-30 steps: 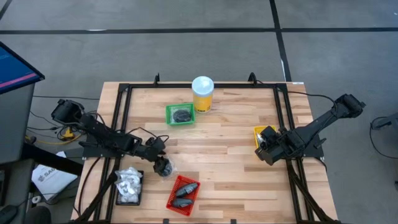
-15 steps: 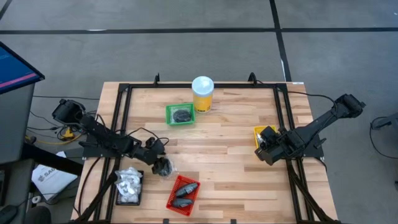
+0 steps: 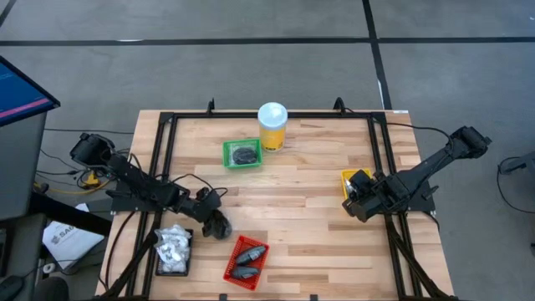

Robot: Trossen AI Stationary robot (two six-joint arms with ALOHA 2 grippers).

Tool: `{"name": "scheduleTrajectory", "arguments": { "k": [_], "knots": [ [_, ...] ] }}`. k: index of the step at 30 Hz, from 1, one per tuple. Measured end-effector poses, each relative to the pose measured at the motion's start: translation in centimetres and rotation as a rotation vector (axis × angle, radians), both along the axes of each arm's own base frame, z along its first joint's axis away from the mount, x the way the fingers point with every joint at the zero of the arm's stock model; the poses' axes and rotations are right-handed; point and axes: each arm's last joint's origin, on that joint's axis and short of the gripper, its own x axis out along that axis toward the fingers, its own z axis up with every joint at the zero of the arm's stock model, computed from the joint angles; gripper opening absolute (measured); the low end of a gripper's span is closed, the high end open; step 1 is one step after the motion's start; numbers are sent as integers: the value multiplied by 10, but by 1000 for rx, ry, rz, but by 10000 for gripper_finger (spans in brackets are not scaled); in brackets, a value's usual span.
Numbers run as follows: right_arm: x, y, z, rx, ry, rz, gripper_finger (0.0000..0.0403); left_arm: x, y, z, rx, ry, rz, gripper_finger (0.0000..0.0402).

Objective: Pick & Place Travel size toiletries
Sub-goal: Put the black hairbrush into the green bin

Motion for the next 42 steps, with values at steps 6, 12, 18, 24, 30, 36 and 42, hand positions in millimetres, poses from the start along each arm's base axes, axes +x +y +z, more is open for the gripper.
{"name": "scheduleTrajectory", "arguments": {
  "k": [6, 12, 18, 24, 30, 36, 42],
  "knots": [
    [0, 0, 0, 0, 0, 0, 135, -2, 1, 5, -6, -18, -2, 1],
    [0, 0, 0, 1, -1, 0, 133, -4, 4, 14, 26, -70, 31, 0],
    [0, 0, 0, 1, -2, -1, 134, -3, 10, 27, 45, -168, 95, 0],
    [0, 0, 0, 1, -2, 0, 132, 0, 20, 37, 45, -235, 172, 0],
    [0, 0, 0, 2, -3, 0, 136, 1, 33, 48, 50, -314, 286, 1],
    [1, 0, 0, 4, -6, -1, 137, 0, 44, 59, 80, -393, 385, 1],
    [0, 0, 0, 4, -6, 0, 139, 1, 58, 65, 116, -441, 495, 1]
  ]
}}
